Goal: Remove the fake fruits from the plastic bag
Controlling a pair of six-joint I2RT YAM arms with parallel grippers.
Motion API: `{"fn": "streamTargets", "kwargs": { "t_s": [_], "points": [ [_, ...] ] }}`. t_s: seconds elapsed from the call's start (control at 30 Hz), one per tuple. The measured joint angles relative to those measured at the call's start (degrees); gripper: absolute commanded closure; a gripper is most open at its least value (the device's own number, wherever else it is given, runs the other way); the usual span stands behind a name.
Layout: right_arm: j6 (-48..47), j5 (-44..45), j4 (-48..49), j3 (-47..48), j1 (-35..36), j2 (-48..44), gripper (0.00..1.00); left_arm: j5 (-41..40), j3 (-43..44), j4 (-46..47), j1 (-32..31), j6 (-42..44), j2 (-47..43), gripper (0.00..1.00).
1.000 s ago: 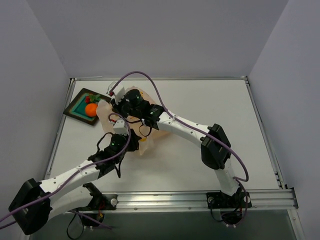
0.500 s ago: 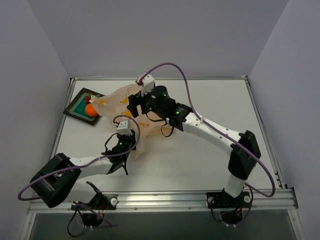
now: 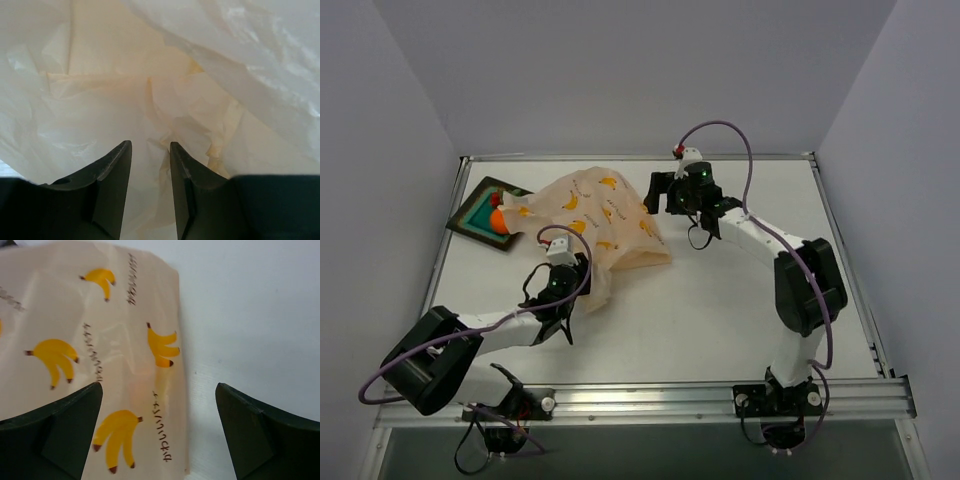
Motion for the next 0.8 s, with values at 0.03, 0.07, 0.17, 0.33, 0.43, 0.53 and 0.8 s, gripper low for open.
{"fn": "streamTargets", "kwargs": {
  "t_s": [0.03, 0.07, 0.17, 0.33, 0.43, 0.53, 0.8],
  "points": [
    [0.4, -0.4, -0.3, 0.5, -1.0, 2.7, 0.08, 0.6, 0.0, 0.0, 0.5, -0.1, 0.0, 0.66],
    [0.9, -1.4, -0.8, 1.4, -1.7, 5.6, 0.08, 1.6, 0.0, -0.1, 0.9, -0.2, -0.2, 0.66],
    [2.4, -5.2, -1.1, 4.9, -3.6, 13.7, 0.08, 3.8, 0.2, -0.3, -0.1, -1.0, -1.4, 0.66],
    [5.3, -13.0, 0.4, 9.2, -4.5, 22.8, 0.12, 6.3, 0.5, 1.4, -6.6, -3.8, -1.6, 0.66],
    [8.0, -17.7, 3.9, 8.8, -4.0, 23.9, 0.41, 7.3, 0.5, 3.5, -10.3, -5.8, -0.3, 0.66],
    [11.0, -21.5, 9.3, 7.5, -3.8, 23.8, 0.71, 7.9, 0.5, 4.4, -12.3, -7.4, 1.1, 0.66],
    [16.9, -27.3, 17.1, -1.0, -5.3, 21.0, 1.0, 1.3, -0.2, -3.9, -12.4, -7.7, -9.0, 0.49]
  ]
}}
